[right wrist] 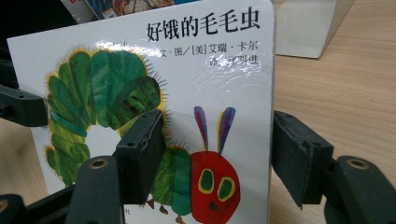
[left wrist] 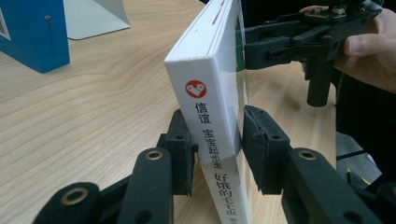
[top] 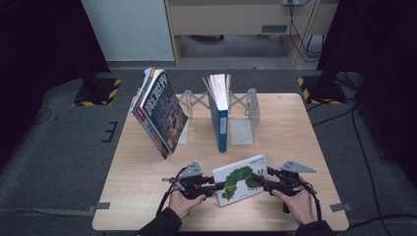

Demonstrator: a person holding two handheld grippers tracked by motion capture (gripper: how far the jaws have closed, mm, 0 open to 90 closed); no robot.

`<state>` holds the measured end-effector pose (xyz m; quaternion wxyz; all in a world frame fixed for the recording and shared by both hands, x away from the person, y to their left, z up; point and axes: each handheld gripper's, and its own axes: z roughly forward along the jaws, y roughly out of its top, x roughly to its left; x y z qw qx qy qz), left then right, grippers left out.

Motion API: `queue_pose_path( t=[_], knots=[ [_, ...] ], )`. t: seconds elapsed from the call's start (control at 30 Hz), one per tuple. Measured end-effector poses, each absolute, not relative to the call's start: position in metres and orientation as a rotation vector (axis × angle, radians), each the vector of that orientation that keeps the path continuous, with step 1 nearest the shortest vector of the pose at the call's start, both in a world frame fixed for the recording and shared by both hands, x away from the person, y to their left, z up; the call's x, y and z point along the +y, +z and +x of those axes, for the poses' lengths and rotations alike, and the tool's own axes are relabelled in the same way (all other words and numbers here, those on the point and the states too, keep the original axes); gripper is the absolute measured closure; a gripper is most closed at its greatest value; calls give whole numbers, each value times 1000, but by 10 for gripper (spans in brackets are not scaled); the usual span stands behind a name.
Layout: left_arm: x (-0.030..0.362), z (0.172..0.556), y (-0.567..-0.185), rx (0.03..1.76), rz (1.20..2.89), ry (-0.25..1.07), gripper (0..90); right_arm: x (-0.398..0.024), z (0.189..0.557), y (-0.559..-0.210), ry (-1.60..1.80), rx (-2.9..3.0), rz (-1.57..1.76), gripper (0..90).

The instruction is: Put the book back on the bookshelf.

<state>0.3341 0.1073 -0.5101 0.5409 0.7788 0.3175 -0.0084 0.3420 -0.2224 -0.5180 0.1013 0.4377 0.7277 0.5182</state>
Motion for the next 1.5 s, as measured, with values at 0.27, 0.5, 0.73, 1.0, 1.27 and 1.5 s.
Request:
queue_pose_path(
  t=[0.27, 0.5, 0.73, 1.0, 1.27, 1.5],
  knots=[
    [103, 333, -518, 756, 1896, -33, 566, -222, 342, -520, 1488, 2187, 1281, 376],
    [100, 332, -517, 728, 1906, -96, 625, -222, 342, -517, 1497, 2196, 1261, 376],
    [100, 333, -508, 705, 1917, -18, 688, -222, 343, -515, 1555, 2135, 1247, 358],
    [97, 330, -514, 665, 1931, 26, 662, -222, 343, -516, 1543, 2140, 1247, 363],
    [92, 330, -520, 664, 1963, 10, 650, -222, 342, -515, 1530, 2152, 1236, 380],
    [92, 332, -518, 692, 1952, -58, 714, -223, 343, -515, 1547, 2150, 1229, 362]
  ],
)
